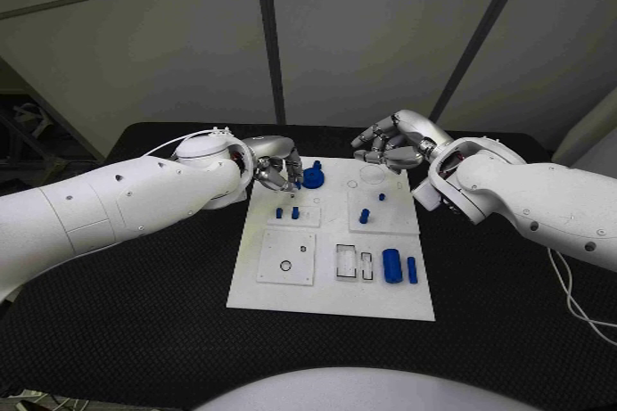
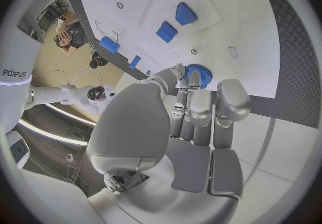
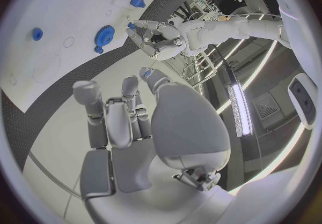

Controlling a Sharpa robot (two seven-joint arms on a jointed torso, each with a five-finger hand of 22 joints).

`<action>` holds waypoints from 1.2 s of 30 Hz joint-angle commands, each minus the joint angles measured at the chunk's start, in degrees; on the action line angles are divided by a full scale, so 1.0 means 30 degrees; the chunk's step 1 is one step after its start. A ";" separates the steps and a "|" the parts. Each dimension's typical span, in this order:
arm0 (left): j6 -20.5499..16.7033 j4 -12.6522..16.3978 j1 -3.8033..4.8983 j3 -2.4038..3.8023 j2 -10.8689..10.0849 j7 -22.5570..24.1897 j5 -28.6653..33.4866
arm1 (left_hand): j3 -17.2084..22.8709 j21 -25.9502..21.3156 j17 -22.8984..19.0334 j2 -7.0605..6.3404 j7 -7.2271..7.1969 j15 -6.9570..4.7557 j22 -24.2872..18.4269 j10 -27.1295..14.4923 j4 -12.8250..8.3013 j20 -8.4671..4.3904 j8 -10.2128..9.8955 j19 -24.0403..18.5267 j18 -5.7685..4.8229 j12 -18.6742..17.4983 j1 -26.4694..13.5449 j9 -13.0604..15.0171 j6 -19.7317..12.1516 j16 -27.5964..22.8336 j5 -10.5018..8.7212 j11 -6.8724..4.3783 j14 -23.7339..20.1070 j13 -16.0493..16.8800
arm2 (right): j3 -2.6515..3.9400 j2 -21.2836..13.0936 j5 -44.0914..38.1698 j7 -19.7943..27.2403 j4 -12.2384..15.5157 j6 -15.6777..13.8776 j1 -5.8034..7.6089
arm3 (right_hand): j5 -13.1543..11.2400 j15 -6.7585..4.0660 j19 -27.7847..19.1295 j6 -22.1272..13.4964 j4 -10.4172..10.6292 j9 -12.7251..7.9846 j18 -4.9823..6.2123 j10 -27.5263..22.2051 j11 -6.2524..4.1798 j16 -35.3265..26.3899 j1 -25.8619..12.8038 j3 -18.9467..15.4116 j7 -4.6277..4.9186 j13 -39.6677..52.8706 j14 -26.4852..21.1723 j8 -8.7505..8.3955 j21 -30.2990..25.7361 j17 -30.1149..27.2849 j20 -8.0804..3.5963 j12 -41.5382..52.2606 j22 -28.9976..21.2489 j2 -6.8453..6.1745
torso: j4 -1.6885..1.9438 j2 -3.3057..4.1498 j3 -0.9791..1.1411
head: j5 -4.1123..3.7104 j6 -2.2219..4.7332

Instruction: Assemble the parts on the task board

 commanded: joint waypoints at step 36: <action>0.0904 -0.0224 -0.0360 0.0029 -0.0341 0.0047 0.0433 | 0.0154 -0.0004 -0.0095 -0.0105 0.0045 0.0024 -0.0008 0.0169 -0.0030 -0.0033 -0.0104 0.0110 -0.0788 -0.0211 -0.0196 -0.0005 0.0185 0.0105 -0.0120 0.0009 -0.0028 -0.0055 | 0.0011 -0.0019 -0.0033 0.0065 0.0038 0.0131 0.0028 | 0.0067 -0.0089 -0.0092 0.0075 0.0045 0.0003 0.0197 0.0083 0.0010 -0.0017 0.0007 0.0110 0.0000 0.0017 0.0538 -0.0085 -0.0077 0.0018 -0.0040 0.0066 0.0010 -0.0134 | -0.0036 0.0019 0.0009 | 0.0125 -0.0077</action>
